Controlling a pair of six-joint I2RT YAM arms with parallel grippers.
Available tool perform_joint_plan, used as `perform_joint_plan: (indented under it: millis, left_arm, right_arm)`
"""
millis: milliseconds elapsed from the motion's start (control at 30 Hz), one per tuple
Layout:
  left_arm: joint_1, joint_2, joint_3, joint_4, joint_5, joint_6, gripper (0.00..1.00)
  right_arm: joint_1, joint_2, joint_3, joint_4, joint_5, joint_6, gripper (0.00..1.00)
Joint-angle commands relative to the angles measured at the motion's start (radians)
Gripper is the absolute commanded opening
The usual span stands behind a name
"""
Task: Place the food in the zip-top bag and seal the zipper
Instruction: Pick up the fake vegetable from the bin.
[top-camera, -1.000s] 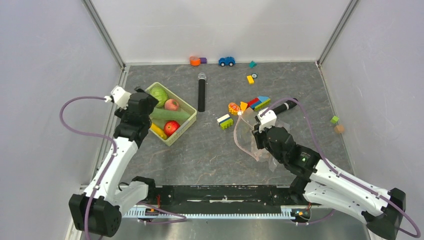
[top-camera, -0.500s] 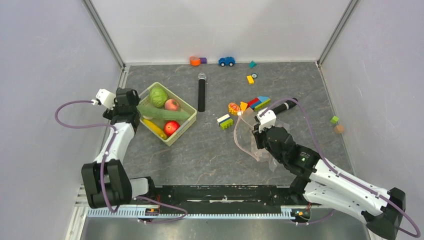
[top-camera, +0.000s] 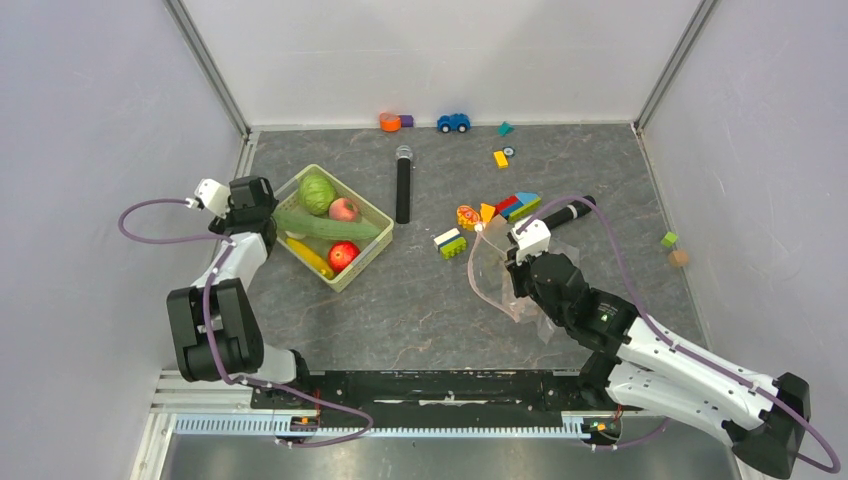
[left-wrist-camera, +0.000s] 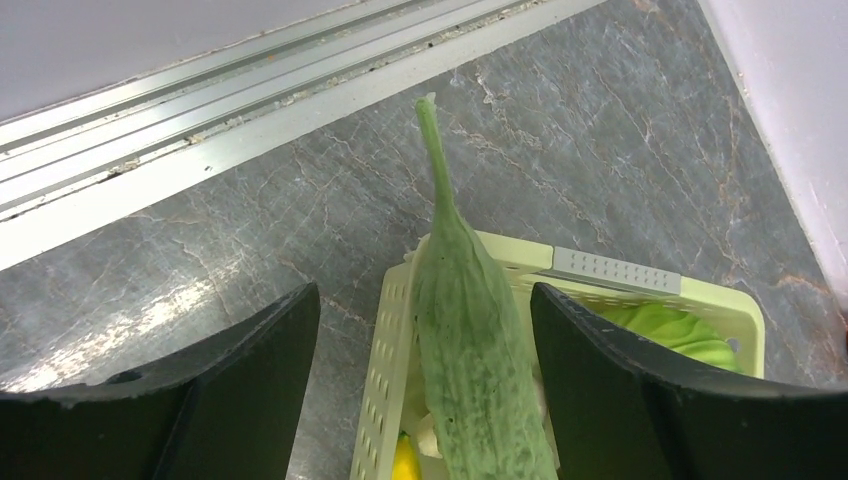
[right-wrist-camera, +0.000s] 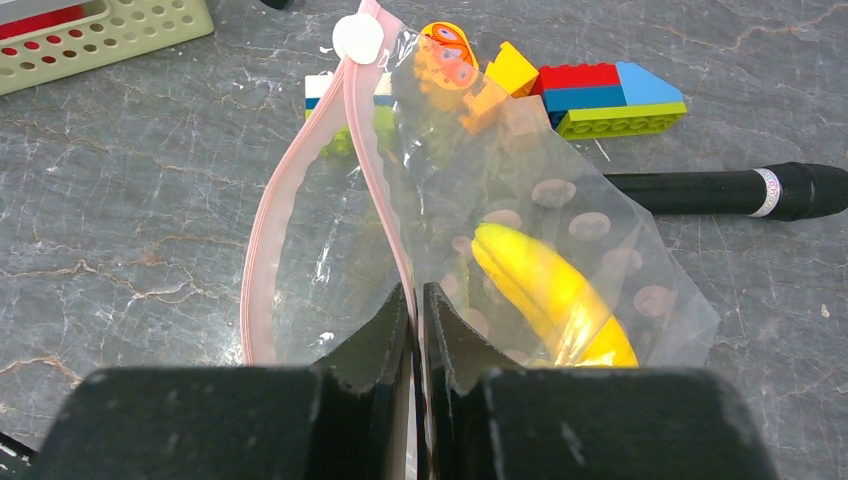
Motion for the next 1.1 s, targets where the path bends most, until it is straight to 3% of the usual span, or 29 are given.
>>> perform_joint_plan:
  millis: [0, 133, 333, 867, 1067]
  left_arm:
    - [0.012, 0.038, 0.053, 0.074, 0.023, 0.036, 0.81]
    - [0.02, 0.052, 0.051, 0.072, 0.02, 0.05, 0.67]
    - [0.02, 0.042, 0.04, 0.059, -0.009, 0.044, 0.56]
    - [0.021, 0.086, 0.033, 0.105, 0.064, 0.059, 0.53]
    - [0.02, 0.066, 0.018, 0.13, 0.097, 0.061, 0.36]
  right_arm:
    - [0.0, 0.003, 0.013, 0.027, 0.025, -0.019, 0.13]
    - [-0.001, -0.003, 0.014, 0.023, 0.024, -0.022, 0.13]
    - [0.0, -0.011, 0.014, 0.024, 0.031, -0.023, 0.13]
    - [0.0, -0.042, 0.007, 0.037, 0.038, -0.024, 0.13]
    - [0.0, -0.044, 0.004, 0.037, 0.041, -0.024, 0.12]
